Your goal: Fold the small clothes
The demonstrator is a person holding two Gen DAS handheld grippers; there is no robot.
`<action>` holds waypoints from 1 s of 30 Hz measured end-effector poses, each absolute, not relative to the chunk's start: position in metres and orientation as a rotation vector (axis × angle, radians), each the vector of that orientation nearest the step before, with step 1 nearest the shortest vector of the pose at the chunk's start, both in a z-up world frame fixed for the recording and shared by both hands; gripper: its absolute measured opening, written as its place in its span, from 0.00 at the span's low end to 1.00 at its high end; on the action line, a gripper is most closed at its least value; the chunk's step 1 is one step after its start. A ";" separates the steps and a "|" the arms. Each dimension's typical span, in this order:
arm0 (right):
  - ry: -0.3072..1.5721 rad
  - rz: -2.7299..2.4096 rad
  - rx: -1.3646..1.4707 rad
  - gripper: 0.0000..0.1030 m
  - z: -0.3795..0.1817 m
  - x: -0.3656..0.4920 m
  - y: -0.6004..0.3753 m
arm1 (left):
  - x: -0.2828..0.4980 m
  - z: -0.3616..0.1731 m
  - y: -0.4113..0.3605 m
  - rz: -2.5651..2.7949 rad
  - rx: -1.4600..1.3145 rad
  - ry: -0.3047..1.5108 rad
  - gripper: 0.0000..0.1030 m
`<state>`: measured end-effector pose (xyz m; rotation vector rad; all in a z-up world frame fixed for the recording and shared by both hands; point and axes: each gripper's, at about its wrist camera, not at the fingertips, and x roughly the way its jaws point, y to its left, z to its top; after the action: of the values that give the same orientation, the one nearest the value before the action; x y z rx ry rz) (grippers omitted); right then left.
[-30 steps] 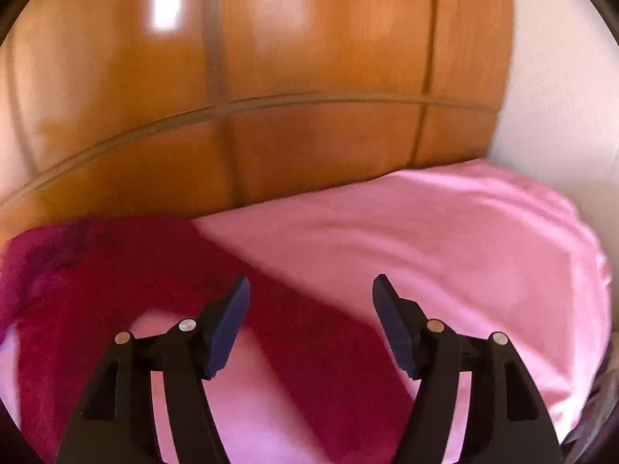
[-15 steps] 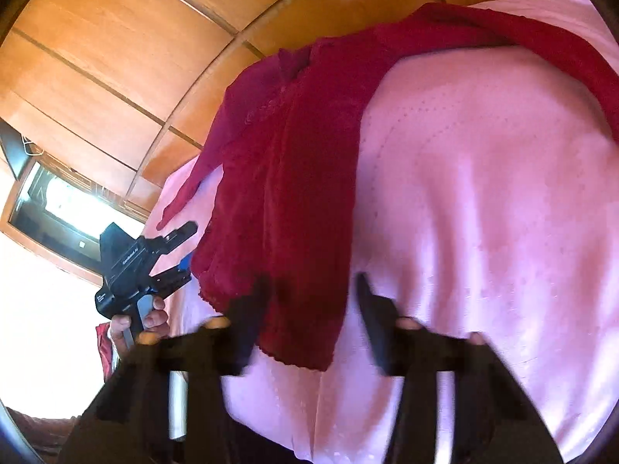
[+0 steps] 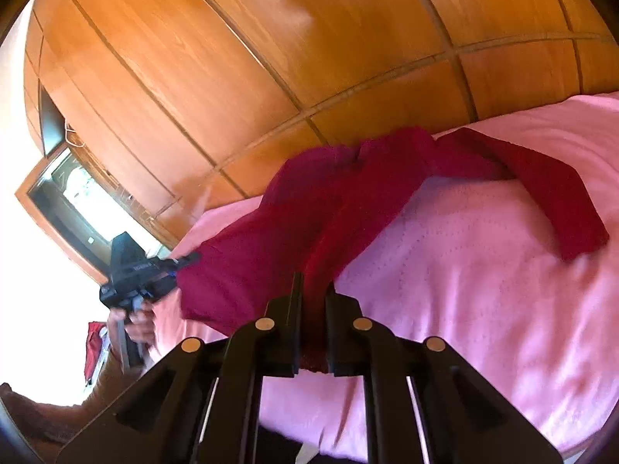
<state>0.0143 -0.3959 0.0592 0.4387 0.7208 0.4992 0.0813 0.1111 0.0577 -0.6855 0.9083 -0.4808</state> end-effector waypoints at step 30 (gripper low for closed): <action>1.001 0.362 0.336 0.06 -0.044 -0.009 -0.393 | -0.023 -0.054 0.137 -0.363 -0.526 1.010 0.05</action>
<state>-0.0093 -0.3925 -0.0439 0.3356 1.0013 0.3618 -0.0228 0.1372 -0.0536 -0.5260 1.0100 -0.3632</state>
